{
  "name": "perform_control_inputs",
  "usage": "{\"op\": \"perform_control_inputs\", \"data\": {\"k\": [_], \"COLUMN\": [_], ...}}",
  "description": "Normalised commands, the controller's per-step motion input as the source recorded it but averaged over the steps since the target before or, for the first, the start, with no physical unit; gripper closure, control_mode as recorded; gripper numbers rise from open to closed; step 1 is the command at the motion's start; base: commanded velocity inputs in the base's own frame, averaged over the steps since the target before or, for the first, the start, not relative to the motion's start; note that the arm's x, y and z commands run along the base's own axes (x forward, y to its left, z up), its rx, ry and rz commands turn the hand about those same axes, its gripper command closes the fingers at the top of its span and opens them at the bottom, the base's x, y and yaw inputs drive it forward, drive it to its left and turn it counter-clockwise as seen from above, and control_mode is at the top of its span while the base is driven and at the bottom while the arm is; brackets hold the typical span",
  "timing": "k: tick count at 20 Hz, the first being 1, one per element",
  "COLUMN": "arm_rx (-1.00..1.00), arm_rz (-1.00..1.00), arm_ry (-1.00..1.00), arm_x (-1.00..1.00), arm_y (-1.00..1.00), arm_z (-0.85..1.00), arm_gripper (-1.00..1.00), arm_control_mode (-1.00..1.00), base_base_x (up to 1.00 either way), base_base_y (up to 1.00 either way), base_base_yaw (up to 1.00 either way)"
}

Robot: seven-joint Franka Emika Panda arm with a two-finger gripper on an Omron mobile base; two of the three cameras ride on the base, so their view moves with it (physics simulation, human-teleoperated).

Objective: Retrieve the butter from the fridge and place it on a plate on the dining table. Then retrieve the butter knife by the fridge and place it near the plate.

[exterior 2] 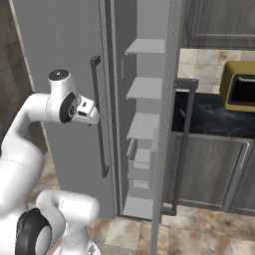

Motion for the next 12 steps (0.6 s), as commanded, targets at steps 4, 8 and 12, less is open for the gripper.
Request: {"op": "perform_control_inputs", "data": {"k": [4, 8, 12], "arm_rx": [-0.02, 0.0, 0.0], "arm_rz": [-0.03, 0.0, -0.01], "arm_ry": [-0.18, -0.21, -0.05], "arm_x": [0.35, 0.45, 0.59], "arm_y": [0.08, 0.02, 0.0], "arm_z": [-0.01, 0.0, 0.09], "arm_gripper": [-1.0, -1.0, -1.0], "arm_control_mode": [-1.0, -1.0, -1.0], "base_base_x": [0.0, 0.0, 0.0], "base_base_y": [0.0, 0.0, 0.0], "base_base_yaw": [0.0, 0.0, 0.0]}}
